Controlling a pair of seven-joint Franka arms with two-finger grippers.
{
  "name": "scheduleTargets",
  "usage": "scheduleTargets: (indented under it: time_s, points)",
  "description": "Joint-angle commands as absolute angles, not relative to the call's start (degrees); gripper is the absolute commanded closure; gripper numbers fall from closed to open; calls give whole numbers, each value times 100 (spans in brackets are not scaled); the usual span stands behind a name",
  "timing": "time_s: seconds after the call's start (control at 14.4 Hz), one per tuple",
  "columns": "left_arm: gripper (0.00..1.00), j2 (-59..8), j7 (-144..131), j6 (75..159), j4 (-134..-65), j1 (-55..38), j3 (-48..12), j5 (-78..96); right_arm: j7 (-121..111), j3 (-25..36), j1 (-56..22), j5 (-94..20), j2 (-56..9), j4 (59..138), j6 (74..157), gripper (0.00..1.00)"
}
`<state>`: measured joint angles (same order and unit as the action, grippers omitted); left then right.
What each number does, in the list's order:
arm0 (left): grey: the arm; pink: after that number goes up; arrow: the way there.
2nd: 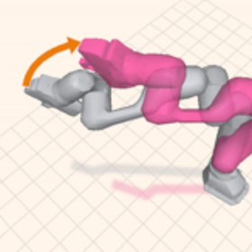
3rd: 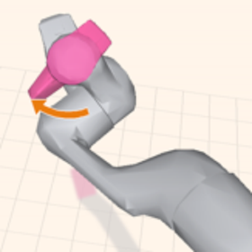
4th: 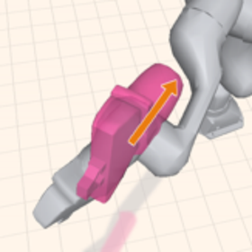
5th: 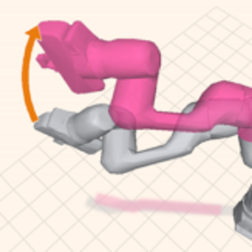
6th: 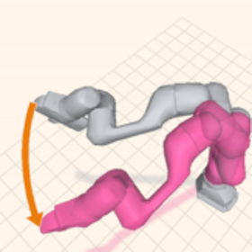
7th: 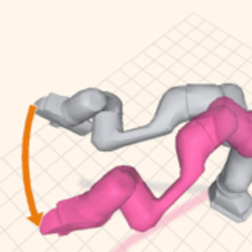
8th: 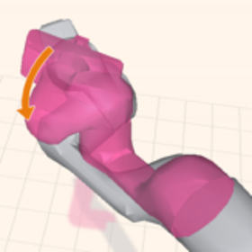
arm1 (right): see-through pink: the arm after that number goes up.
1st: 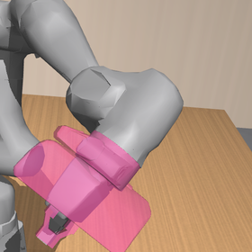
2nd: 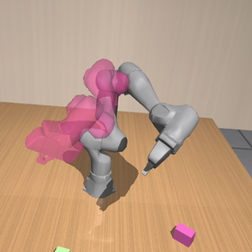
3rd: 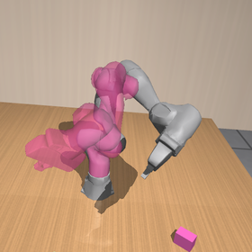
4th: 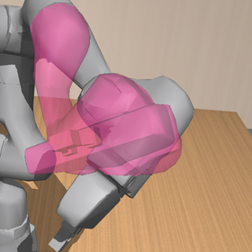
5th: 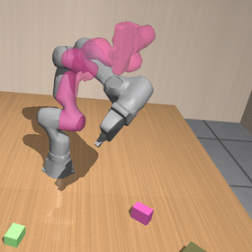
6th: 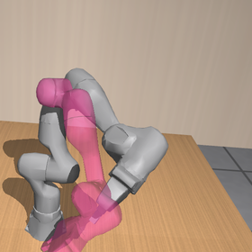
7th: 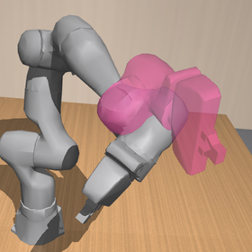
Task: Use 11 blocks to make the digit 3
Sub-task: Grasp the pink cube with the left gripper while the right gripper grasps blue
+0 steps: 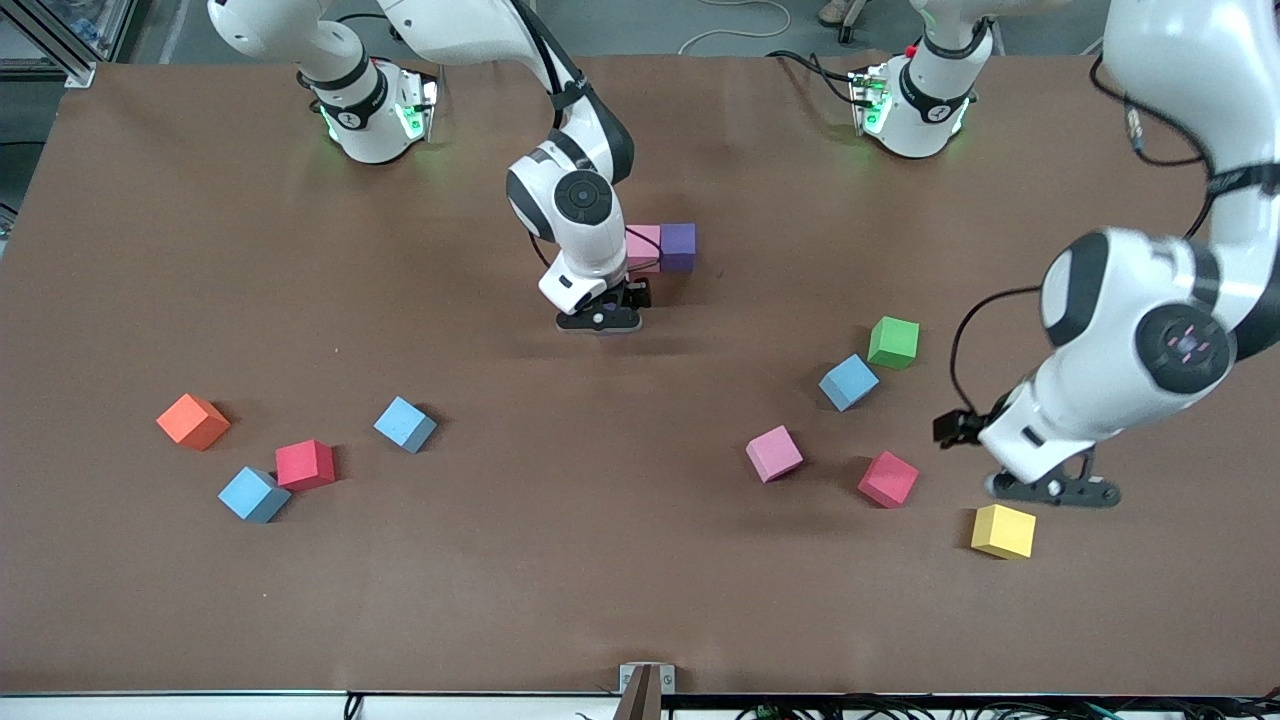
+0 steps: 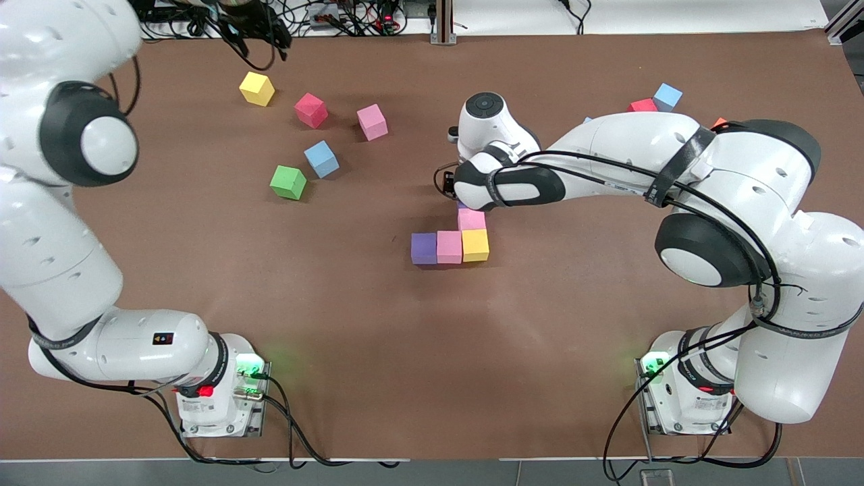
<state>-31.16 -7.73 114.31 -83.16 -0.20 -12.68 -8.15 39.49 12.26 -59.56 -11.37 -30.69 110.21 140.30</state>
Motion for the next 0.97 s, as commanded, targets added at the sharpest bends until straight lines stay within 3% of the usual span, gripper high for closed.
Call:
scheduleTargets:
  time_s: [0.0,0.28,0.9]
  points:
    - [0,-3883,-1463,11863,-7805,-114,-1309,-897,3815,1301,-6003,-1187,-2927,11022,13984,0]
    - [0,-4156,-3606,12076,-7831,-754,-1301,-923,3850,1520,-5741,-1195,-2585,10679,13221,0]
    - [0,-4508,-6407,12664,-7884,-1616,-1283,-958,4034,2450,-4922,-1187,-2443,10784,12798,0]
